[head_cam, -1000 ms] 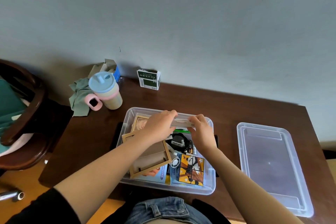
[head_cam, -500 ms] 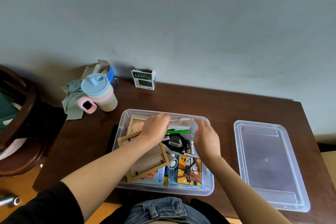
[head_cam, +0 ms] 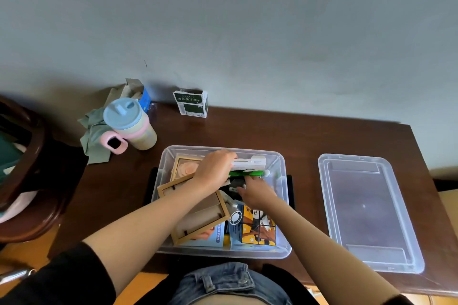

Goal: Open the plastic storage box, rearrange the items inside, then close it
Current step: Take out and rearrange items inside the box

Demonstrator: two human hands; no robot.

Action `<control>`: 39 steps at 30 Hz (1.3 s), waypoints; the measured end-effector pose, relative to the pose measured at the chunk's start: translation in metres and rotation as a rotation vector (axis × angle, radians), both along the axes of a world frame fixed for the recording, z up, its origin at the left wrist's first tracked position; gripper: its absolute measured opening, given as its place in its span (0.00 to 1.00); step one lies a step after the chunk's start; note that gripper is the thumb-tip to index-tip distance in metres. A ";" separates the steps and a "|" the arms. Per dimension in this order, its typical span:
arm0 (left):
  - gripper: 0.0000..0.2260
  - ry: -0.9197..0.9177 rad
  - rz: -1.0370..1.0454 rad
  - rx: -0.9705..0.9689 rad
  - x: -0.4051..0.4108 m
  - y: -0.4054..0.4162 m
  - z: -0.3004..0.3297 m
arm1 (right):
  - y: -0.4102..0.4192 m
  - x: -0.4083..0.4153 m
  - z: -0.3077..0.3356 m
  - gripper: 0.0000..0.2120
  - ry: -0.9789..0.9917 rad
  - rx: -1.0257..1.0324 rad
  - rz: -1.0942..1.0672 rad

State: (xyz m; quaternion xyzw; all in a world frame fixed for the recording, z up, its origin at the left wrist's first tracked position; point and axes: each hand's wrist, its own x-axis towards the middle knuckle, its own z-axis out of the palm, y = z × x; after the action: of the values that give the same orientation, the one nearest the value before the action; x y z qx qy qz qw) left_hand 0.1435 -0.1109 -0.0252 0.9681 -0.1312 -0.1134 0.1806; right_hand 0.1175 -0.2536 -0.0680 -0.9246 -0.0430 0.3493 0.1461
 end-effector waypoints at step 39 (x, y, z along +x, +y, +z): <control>0.17 -0.015 -0.035 0.051 -0.002 -0.001 -0.005 | 0.009 -0.002 -0.025 0.25 0.049 0.126 -0.074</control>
State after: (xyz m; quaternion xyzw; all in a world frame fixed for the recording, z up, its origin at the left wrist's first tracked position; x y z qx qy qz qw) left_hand 0.1415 -0.1119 -0.0304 0.9708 -0.1464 -0.1129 0.1527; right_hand 0.1160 -0.2449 -0.0928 -0.9057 -0.0273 0.3627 0.2177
